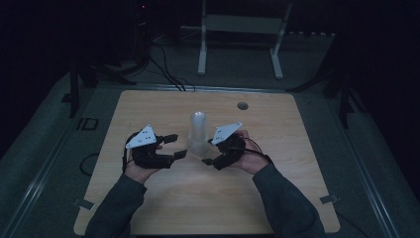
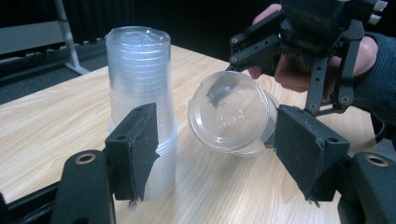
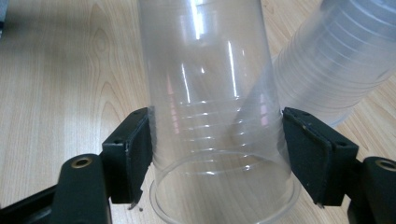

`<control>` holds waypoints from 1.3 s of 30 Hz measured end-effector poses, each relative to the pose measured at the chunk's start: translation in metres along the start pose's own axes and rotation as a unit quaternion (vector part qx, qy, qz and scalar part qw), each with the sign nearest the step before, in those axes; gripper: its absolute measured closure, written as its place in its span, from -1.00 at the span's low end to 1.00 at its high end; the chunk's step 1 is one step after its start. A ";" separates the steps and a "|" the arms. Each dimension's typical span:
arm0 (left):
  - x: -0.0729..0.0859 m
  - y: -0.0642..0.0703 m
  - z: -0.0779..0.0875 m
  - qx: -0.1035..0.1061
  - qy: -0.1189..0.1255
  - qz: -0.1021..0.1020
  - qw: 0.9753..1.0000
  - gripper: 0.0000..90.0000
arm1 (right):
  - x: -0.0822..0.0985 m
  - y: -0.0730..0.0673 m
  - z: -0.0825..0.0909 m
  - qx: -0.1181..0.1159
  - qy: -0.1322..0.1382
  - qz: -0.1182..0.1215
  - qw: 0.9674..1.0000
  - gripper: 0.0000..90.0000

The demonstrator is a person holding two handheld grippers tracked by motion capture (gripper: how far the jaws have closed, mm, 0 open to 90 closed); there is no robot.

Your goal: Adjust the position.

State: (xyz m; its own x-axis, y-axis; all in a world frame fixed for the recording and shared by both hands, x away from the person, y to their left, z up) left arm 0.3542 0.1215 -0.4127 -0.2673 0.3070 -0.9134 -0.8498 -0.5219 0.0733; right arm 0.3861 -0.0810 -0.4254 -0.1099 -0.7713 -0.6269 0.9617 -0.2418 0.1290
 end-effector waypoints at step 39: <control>-0.002 0.004 -0.014 0.009 -0.101 -0.054 0.993 -0.38 | -0.009 -0.005 -0.002 0.026 -0.119 0.093 0.988 -0.32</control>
State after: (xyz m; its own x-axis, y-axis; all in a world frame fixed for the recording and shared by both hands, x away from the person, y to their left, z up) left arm 0.3575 0.1074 -0.4163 -0.2585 0.5151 -0.8172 -0.8858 -0.4640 -0.0123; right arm 0.3824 -0.0712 -0.4216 0.0053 -0.9205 -0.3908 0.9576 -0.1080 0.2672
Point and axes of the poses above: each handheld gripper's, and its own axes: z roughly backward along the jaws, x roughly out of its underside, y roughly to its right, the point moved 5 cm from there along -z, roughly forward along the jaws, and after that the axes turned 6 degrees about -y, right-handed, at the moved point
